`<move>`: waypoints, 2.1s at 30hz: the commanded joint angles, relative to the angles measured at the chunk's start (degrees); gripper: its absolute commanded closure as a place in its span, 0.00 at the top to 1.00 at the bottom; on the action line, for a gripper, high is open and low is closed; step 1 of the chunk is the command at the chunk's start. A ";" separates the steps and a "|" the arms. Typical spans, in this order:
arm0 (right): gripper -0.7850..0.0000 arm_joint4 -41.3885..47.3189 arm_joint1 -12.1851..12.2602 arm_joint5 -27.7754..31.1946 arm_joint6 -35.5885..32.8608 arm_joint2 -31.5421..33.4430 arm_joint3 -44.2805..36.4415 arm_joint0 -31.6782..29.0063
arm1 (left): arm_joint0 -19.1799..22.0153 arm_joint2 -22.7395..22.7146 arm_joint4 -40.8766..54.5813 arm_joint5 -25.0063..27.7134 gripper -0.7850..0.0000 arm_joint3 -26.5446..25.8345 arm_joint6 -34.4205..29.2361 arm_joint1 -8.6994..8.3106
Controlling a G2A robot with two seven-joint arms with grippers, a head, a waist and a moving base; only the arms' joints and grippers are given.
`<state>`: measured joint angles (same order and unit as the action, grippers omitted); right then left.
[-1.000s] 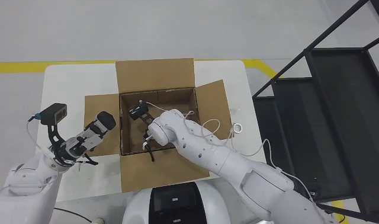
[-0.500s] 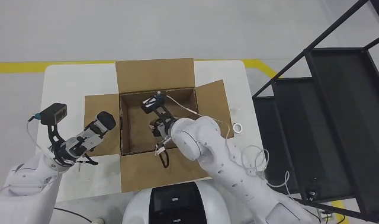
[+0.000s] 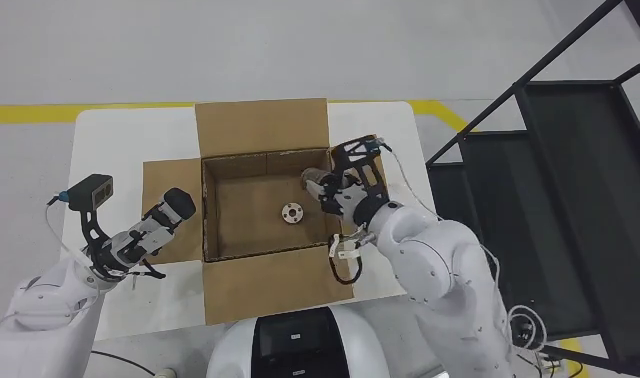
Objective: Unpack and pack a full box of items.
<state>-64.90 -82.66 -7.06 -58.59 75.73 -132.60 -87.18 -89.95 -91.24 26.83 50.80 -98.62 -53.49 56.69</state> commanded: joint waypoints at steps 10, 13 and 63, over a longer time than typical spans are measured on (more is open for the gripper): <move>0.00 24.56 1.00 6.96 13.91 26.79 2.16 -18.40 | 0.00 0.00 0.00 0.00 1.00 0.00 0.00 0.00; 0.00 29.17 1.17 8.69 16.25 31.19 6.43 -20.37 | 0.00 0.00 0.00 0.00 1.00 0.00 0.00 0.00; 1.00 -1.00 3.73 -19.39 -3.04 14.69 28.59 -4.19 | 0.00 0.00 0.00 0.00 1.00 0.00 0.00 0.00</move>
<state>-65.91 -78.95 -26.08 -61.90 90.12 -102.10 -90.42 -89.95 -91.24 26.83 50.80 -98.62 -53.49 56.69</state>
